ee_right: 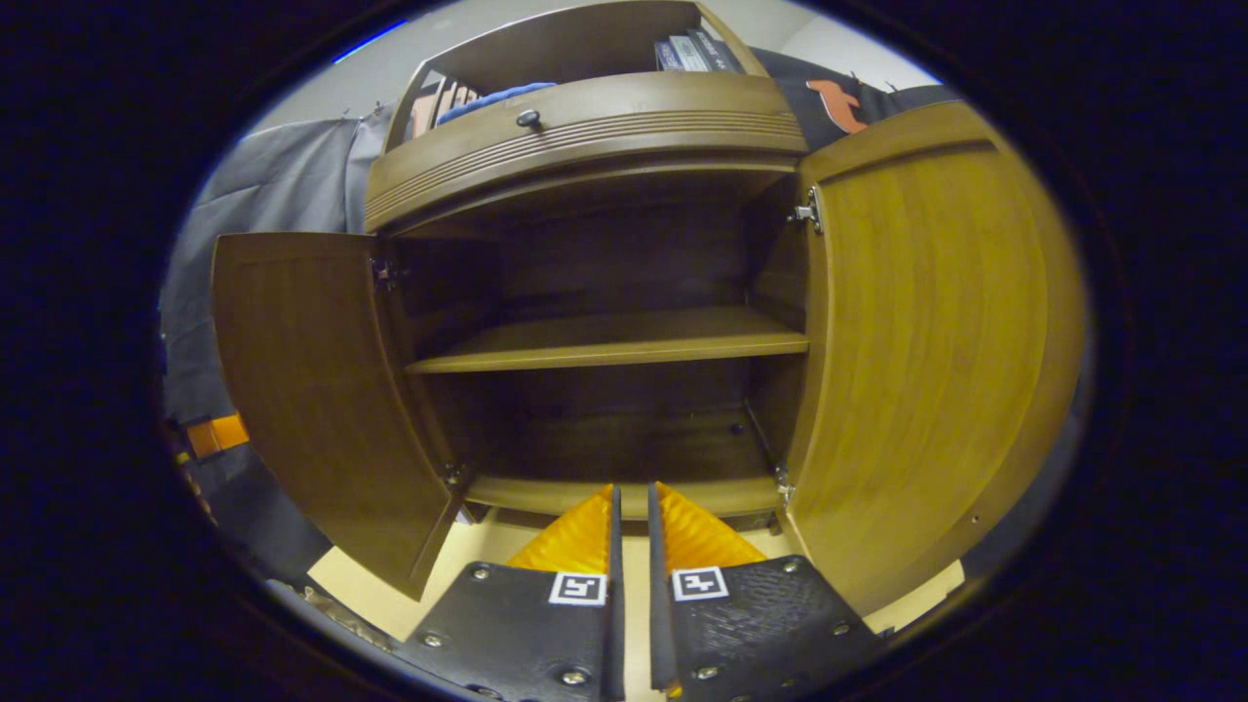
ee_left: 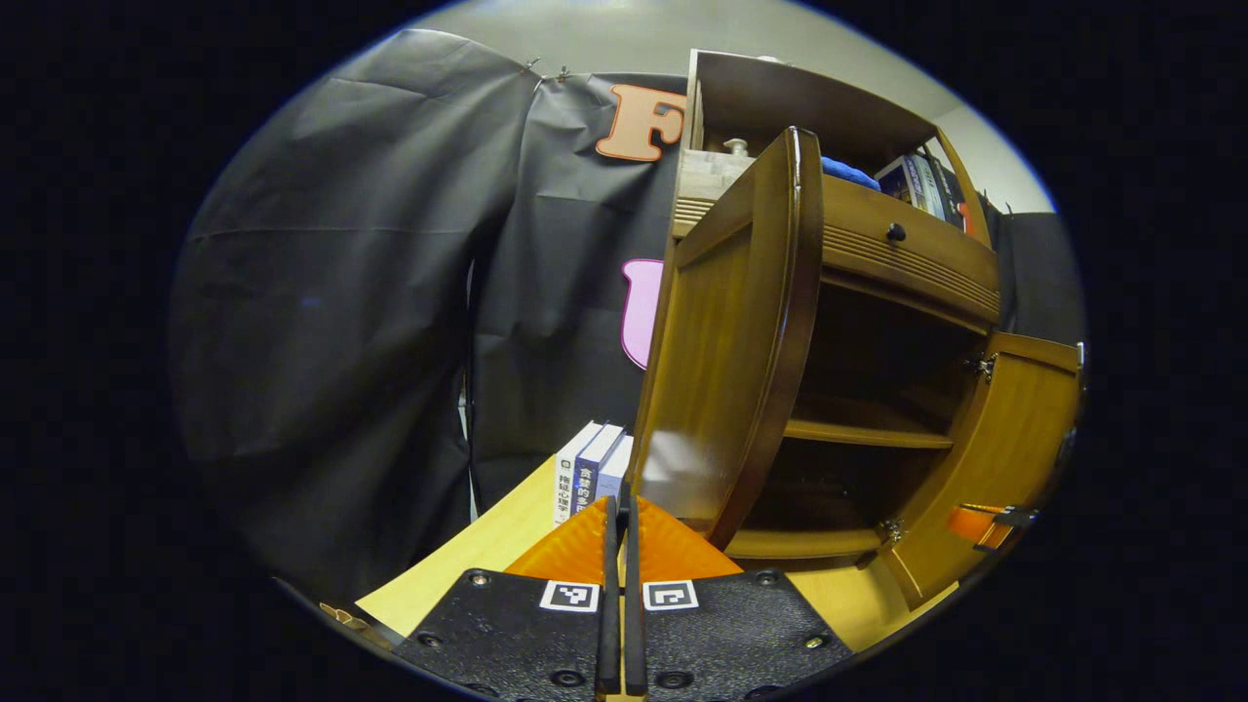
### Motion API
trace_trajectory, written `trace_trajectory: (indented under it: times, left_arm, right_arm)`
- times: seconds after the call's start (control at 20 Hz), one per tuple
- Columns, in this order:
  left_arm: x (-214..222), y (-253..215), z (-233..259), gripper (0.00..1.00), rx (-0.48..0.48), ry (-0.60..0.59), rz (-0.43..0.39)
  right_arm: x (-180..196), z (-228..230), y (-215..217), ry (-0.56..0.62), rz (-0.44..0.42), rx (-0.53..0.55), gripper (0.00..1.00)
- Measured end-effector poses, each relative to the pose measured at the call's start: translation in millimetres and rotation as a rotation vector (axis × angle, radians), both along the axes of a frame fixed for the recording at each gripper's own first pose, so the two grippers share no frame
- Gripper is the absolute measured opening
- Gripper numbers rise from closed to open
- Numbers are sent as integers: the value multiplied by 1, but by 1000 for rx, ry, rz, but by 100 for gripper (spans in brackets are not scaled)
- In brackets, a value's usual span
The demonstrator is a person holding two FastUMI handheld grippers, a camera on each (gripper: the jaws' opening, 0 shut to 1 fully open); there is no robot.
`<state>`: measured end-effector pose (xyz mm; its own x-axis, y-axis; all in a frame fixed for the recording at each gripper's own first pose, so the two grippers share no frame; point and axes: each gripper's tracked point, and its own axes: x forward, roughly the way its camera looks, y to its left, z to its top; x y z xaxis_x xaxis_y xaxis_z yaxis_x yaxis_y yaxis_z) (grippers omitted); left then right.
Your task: Open the right door of the double-door shoe cabinet with the right hand, and open the left door with the left hand.
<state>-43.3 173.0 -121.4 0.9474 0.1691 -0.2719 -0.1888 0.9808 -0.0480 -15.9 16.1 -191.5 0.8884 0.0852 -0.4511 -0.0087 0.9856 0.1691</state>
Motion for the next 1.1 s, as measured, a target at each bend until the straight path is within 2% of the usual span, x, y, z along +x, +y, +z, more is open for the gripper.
trace_trajectory:
  times: [0.2,0.75,0.95,1.0,1.1]
  left_arm:
    - [0,13,1,2,-17,-6,-14]
    - [0,29,-3,2,54,33,-88]
    - [-1,30,-2,2,30,26,-94]
    - [-1,31,-2,5,22,22,-93]
    - [0,34,-3,2,27,20,-95]
  right_arm:
    - [2,1,6,1,9,4,10]
    - [3,-2,12,7,25,17,10]
    - [1,-7,3,18,10,17,10]
    - [1,-9,1,22,5,17,10]
    - [1,-12,-3,28,-4,20,11]
